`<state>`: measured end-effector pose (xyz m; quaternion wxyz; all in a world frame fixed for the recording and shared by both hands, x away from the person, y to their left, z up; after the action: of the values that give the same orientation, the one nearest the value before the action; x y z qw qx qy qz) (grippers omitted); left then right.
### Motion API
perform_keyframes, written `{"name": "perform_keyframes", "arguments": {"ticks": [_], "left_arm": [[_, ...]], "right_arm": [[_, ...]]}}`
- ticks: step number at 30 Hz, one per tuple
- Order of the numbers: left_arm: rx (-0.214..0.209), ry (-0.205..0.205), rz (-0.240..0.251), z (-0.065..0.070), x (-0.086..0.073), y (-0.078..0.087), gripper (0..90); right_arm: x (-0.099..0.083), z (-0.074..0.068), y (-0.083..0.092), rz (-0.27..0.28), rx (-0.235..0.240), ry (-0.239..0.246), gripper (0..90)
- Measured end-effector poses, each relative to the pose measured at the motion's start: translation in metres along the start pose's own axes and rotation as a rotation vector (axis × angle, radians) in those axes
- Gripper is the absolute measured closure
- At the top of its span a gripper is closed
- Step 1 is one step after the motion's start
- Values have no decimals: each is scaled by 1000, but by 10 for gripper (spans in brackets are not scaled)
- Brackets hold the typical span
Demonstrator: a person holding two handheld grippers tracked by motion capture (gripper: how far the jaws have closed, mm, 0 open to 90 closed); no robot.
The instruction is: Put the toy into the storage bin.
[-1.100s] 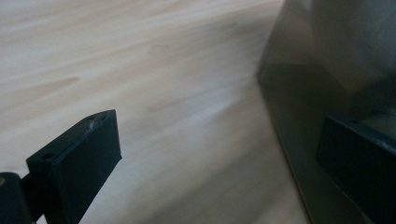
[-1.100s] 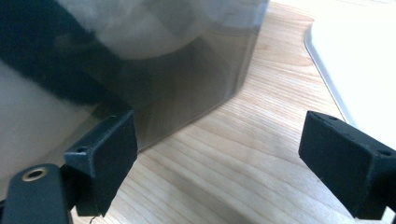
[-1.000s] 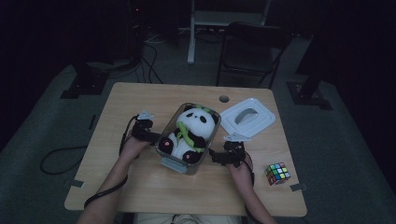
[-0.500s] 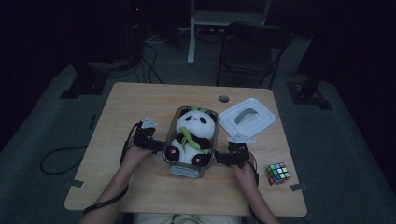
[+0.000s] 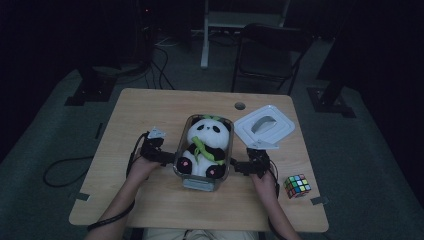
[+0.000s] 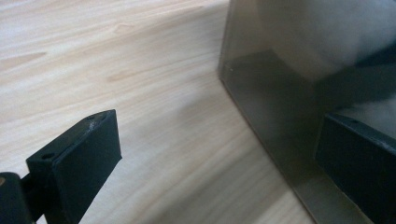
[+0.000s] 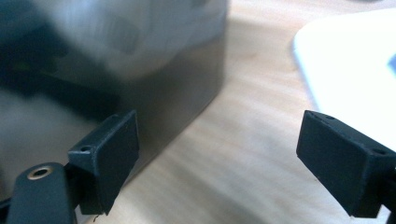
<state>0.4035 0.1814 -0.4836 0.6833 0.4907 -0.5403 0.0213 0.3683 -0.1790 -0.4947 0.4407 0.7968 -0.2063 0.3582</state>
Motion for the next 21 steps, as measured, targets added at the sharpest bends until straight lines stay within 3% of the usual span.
{"name": "perform_keyframes", "arguments": {"ticks": [4,7,11,16,21], "left_arm": [[21,18,18,-14,10,6,15],[38,21,37,-23,23,11,15],[60,14,82,-31,45,21,15],[55,-2,135,-28,73,24,15],[14,-43,132,-15,93,12,15]], "right_arm": [[17,5,12,43,-10,-39,127],[30,4,20,74,-28,-29,127],[46,-3,25,102,-12,-10,127],[63,-18,22,122,22,7,127],[74,-33,13,131,45,28,127]]}}
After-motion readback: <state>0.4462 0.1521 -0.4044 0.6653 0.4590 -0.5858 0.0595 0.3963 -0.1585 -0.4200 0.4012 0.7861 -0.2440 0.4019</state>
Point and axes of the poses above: each handheld gripper's, and its own axes: y roughly backward along the jaws, x roughly out of its top, z roughly to its right, the point moved 1 cm from there along -y, roughly forward along the jaws, and after that the axes turned 14 degrees about -y, right-handed, at the moved point
